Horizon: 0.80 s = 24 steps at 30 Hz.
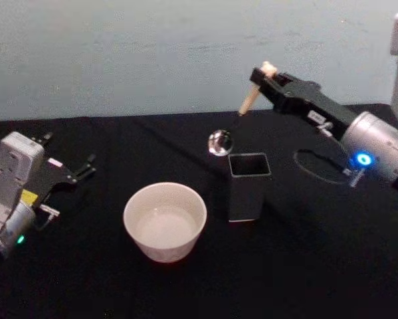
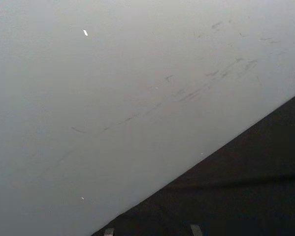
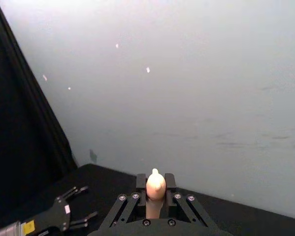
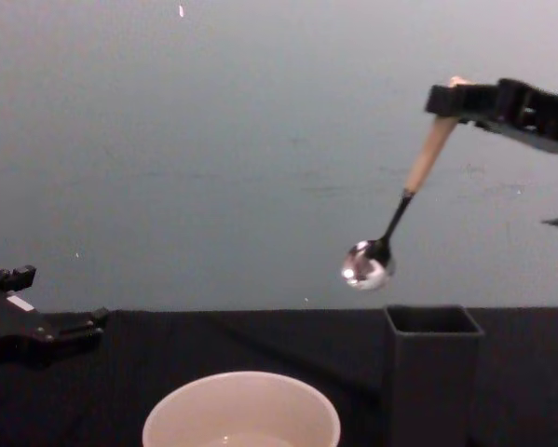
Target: Pick up the stirring spoon with one hand, stir inside the cup, then place it back in its original position.
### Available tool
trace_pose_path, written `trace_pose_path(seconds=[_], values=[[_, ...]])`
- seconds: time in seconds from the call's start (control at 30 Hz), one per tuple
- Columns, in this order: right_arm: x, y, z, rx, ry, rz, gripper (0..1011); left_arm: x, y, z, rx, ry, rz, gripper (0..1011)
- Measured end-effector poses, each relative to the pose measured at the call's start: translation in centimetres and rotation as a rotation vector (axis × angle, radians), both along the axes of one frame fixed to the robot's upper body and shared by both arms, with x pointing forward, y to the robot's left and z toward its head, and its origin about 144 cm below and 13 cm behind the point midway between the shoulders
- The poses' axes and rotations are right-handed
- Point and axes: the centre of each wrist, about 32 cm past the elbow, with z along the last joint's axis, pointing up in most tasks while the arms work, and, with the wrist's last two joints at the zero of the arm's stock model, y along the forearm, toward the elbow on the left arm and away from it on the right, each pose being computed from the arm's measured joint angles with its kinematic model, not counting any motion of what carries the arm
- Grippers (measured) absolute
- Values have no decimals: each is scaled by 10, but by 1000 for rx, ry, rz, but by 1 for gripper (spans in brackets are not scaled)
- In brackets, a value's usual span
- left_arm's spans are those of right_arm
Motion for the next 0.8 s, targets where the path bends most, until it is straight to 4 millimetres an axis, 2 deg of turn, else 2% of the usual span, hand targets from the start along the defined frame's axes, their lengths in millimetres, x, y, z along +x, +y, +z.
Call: trace_pose_path(seconds=[0.17, 0.4, 0.8], values=[[-9, -18, 3, -9, -27, -16, 221, 0, 0, 0, 0, 0, 0, 1001], [-17, -32, 2, -37, -52, -25, 222, 0, 0, 0, 0, 0, 0, 1001], [-17, -29, -18, -97, -16, -26, 222, 0, 0, 0, 0, 0, 0, 1001]])
